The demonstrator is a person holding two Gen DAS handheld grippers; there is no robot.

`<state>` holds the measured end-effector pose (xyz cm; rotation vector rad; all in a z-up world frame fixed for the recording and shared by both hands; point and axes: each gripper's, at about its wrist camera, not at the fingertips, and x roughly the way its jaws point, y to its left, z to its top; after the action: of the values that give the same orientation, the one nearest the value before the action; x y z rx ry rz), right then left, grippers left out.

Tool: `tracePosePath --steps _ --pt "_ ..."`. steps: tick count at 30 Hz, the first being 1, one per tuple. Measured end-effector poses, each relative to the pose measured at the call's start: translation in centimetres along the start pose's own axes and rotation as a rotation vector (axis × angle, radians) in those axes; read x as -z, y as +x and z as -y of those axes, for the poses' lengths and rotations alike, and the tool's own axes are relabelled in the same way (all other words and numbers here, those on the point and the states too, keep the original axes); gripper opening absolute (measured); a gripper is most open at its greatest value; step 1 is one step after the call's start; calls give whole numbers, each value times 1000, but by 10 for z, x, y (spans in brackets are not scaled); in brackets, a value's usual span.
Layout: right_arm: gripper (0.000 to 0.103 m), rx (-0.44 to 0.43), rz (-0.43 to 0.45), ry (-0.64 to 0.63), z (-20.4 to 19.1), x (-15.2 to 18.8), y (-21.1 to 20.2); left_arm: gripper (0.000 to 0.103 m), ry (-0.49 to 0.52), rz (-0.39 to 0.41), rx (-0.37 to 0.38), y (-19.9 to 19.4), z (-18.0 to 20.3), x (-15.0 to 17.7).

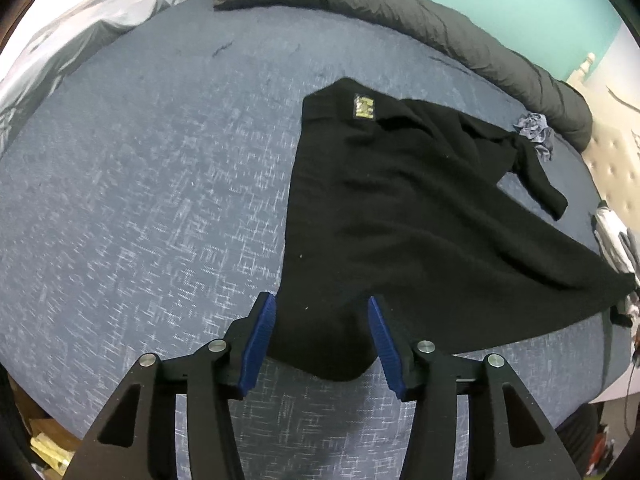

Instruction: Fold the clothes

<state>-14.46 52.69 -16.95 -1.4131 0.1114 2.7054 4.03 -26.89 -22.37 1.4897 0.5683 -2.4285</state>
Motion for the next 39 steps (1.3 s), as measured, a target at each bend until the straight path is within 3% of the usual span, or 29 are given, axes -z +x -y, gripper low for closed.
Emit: tracePosePath --steps 6,12,13,16,21,24,26,31,39 --pt "4 25 -150 -15 0 29 31 54 -17 -57 -6 20 -6 4" --pt "11 17 -153 24 5 31 33 57 -29 -51 23 26 -8 3" --pt "15 23 -147 31 5 30 31 57 -31 -49 29 27 -8 3" --pt "40 43 -104 57 6 24 25 57 -37 -42 46 29 -9 3" --pt "40 -5 -62 41 -12 17 17 56 43 -67 40 39 9 7" --pt "41 -20 -41 -11 -34 14 13 43 99 -82 20 47 20 10" --pt "44 -32 -26 -29 -47 10 10 25 127 -88 9 50 25 12" --pt "53 -217 -64 -72 -78 10 12 15 170 -84 -6 48 31 13" --pt "54 -356 -191 -338 -191 41 40 7 146 -43 30 26 17 13"
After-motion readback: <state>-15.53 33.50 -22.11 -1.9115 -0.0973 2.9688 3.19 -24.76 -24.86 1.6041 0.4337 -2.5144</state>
